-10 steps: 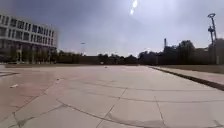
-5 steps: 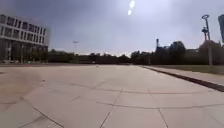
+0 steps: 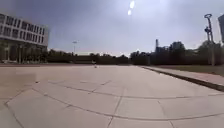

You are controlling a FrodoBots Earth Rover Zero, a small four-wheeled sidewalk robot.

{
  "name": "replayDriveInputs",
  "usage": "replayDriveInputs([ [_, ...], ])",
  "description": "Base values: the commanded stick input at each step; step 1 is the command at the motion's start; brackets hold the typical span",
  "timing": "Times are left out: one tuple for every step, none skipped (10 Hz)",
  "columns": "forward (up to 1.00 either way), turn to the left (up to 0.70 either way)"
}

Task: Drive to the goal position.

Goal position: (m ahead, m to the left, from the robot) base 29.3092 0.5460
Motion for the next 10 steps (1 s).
replayDriveInputs([
  [0.70, -0.01],
  [0.70, -0.01],
  [0.70, -0.01],
  [0.70, -0.01],
  [0.70, -0.01],
  [0.70, -0.01],
  [0.70, -0.01],
  [0.70, -0.01],
  [0.70, -0.01],
  [0.70, -0.01],
])
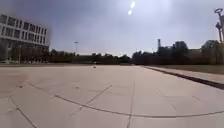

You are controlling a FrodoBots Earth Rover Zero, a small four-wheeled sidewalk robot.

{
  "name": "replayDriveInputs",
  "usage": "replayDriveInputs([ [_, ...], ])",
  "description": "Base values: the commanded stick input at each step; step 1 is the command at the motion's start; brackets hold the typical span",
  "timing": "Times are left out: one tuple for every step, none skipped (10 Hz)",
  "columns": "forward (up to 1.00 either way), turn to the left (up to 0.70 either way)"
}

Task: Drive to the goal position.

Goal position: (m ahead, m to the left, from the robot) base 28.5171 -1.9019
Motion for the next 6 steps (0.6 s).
replayDriveInputs([
  [0.70, -0.01],
  [0.70, -0.01],
  [0.70, -0.01],
  [0.70, -0.01],
  [0.70, -0.01],
  [0.70, -0.01],
])
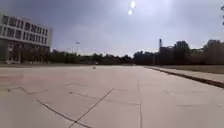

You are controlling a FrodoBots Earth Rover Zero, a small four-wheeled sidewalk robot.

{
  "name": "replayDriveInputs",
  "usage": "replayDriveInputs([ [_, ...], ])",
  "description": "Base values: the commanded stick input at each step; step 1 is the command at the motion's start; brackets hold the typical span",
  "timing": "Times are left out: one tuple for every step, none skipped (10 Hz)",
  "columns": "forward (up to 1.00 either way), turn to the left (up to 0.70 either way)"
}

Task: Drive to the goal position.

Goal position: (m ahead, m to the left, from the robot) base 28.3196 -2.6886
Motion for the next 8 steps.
replayDriveInputs([
  [0.70, -0.01],
  [0.70, -0.01],
  [0.70, -0.01],
  [0.70, -0.01],
  [0.70, -0.01],
  [0.70, -0.01],
  [0.70, -0.01],
  [0.70, -0.01],
])
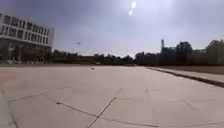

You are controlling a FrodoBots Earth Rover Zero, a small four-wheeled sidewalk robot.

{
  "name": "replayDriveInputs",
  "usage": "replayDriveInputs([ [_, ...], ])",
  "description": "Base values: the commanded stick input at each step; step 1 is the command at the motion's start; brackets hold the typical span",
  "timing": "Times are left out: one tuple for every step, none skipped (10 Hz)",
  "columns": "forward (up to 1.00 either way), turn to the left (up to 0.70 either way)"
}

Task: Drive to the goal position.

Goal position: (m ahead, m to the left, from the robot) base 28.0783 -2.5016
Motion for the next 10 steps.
replayDriveInputs([
  [0.70, -0.01],
  [0.70, -0.01],
  [0.70, -0.01],
  [0.70, -0.01],
  [0.70, -0.01],
  [0.70, -0.01],
  [0.70, -0.01],
  [0.70, -0.01],
  [0.70, -0.01],
  [0.70, -0.01],
])
